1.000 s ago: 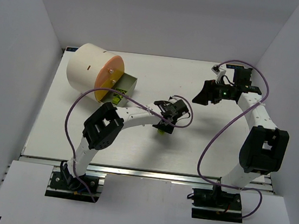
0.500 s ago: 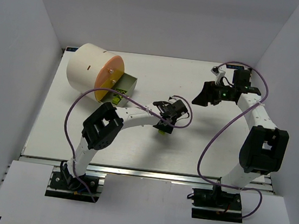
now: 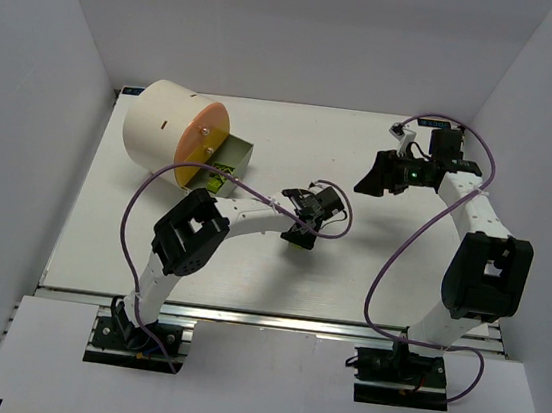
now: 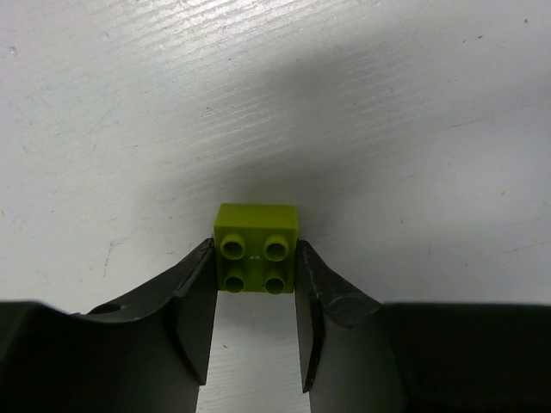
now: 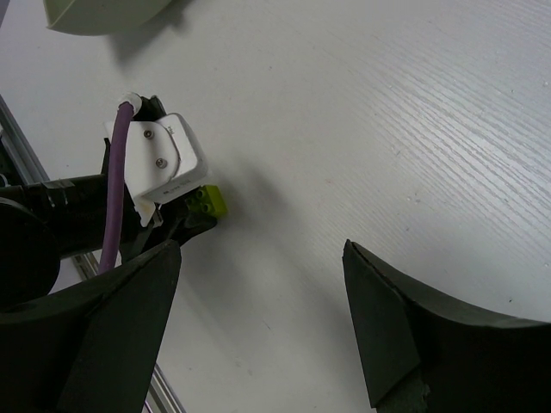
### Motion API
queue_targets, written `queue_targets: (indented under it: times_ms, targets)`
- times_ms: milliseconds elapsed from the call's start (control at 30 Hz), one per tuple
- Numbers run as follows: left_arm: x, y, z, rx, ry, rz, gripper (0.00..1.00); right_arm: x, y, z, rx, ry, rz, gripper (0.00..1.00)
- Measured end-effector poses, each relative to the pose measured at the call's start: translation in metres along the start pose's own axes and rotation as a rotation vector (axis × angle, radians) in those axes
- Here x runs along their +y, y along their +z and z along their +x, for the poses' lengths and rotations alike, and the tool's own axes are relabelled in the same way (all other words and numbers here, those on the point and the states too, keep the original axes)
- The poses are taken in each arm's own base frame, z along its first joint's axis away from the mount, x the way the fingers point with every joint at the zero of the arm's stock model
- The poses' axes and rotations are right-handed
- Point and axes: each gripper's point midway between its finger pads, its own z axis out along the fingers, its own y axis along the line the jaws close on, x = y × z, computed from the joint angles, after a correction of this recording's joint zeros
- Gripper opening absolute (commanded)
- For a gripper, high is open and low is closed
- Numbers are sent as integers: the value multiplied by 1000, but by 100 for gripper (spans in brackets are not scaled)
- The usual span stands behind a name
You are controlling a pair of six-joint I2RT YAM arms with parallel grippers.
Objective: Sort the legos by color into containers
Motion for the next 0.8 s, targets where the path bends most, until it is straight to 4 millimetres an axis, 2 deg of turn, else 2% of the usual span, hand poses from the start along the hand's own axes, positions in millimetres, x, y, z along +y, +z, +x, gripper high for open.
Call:
queue_targets:
  times_ms: [33, 67, 167, 200, 267, 300, 400, 600, 700, 767, 800]
  targets:
    - [0, 0, 0, 0, 0, -1, 22, 0, 0, 0, 0, 0, 0, 81]
    - [1, 0, 0, 0, 1, -2, 18, 0, 0, 0, 1, 0, -1, 78]
    - [8, 0, -1, 1, -3, -23, 5, 0, 1, 5, 8, 0, -6, 59]
    - [11, -1, -2, 2, -5, -33, 3, 1, 1, 6, 12, -1, -12, 40]
    - [22, -3, -8, -2, -16, -53, 0, 4, 1, 9, 20, -16, -28, 19]
    - [30, -6, -14, -6, -27, -65, 0, 6, 1, 12, 27, -21, -39, 0]
    - [61, -17, -43, -47, -82, -98, 0, 13, 5, 23, 60, -46, -67, 0]
    - [161, -62, -114, -199, -232, -215, 0, 33, 22, 52, 149, -117, -113, 0]
    - [202, -75, -132, -246, -280, -284, 0, 44, 29, 63, 184, -157, -133, 0]
    - [223, -76, -134, -247, -295, -327, 0, 48, 31, 64, 193, -182, -139, 0]
    - [231, -75, -132, -240, -297, -345, 5, 49, 32, 64, 195, -193, -139, 0]
